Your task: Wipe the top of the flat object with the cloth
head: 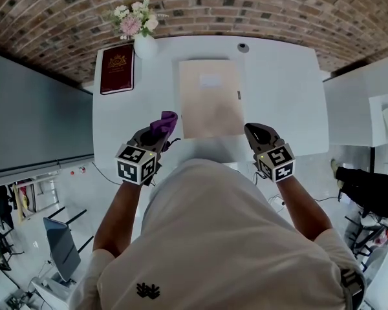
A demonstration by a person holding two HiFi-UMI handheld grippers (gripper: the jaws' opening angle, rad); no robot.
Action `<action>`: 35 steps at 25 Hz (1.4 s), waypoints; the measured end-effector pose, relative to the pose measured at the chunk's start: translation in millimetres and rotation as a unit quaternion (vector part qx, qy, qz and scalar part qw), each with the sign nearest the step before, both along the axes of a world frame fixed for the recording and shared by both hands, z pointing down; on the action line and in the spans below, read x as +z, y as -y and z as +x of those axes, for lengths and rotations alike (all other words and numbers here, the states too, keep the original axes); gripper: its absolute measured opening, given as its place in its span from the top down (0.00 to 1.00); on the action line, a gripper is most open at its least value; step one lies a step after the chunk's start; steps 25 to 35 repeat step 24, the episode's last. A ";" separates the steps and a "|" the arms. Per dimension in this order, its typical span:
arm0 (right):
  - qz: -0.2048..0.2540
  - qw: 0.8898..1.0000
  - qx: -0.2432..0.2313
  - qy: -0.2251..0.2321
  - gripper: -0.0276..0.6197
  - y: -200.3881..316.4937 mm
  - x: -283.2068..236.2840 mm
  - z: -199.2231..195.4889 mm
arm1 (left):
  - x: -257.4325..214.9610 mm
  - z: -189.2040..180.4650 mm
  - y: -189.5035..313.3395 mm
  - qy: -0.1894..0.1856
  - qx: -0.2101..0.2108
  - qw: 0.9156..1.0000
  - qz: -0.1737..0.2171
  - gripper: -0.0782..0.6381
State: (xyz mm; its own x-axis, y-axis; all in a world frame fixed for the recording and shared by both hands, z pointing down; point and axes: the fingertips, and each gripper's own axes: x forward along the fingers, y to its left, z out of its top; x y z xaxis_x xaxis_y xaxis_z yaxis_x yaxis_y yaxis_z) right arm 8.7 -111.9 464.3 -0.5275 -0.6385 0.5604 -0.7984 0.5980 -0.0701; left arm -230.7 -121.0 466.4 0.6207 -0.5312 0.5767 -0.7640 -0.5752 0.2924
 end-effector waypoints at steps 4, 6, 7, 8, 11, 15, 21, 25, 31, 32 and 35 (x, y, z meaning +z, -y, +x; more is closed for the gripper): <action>-0.002 1.000 -0.004 -0.003 0.91 -2.4 1.0 0.4 | 2.1 0.0 -1.0 -0.001 -0.003 1.000 -0.002 0.80; -0.004 1.000 -0.005 -0.002 0.91 -2.9 -0.1 0.0 | 2.4 0.4 -0.9 -0.001 -0.005 1.000 -0.003 0.80; -0.005 1.000 -0.005 -0.003 0.91 -3.4 0.8 0.7 | 2.5 0.8 -0.7 -0.001 -0.006 1.000 -0.004 0.80; -0.007 1.000 -0.006 -0.005 0.91 -4.1 2.8 2.2 | 2.6 1.4 -0.5 -0.001 -0.006 1.000 -0.004 0.80; -0.010 1.000 -0.008 -0.003 0.91 -5.1 4.6 4.0 | 2.0 5.1 0.3 0.000 -0.007 1.000 -0.004 0.80; -0.012 1.000 -0.009 0.002 0.91 -5.0 5.1 9.3 | -1.5 12.7 3.3 0.003 -0.007 1.000 -0.002 0.80; -0.020 1.000 -0.012 0.007 0.91 -6.9 10.5 25.3 | -7.7 25.7 9.7 0.013 -0.008 1.000 0.006 0.80; -0.025 1.000 -0.016 0.005 0.91 -6.0 14.6 37.4 | -12.6 36.5 15.3 0.014 -0.011 1.000 0.011 0.80; -0.025 1.000 -0.016 0.005 0.91 -6.0 14.6 37.4 | -12.6 36.5 15.3 0.014 -0.011 1.000 0.011 0.80; -0.025 1.000 -0.016 0.005 0.91 -6.0 14.6 37.4 | -12.6 36.5 15.3 0.014 -0.011 1.000 0.011 0.80; -0.025 1.000 -0.016 0.005 0.91 -6.0 14.6 37.4 | -12.6 36.5 15.3 0.014 -0.011 1.000 0.011 0.80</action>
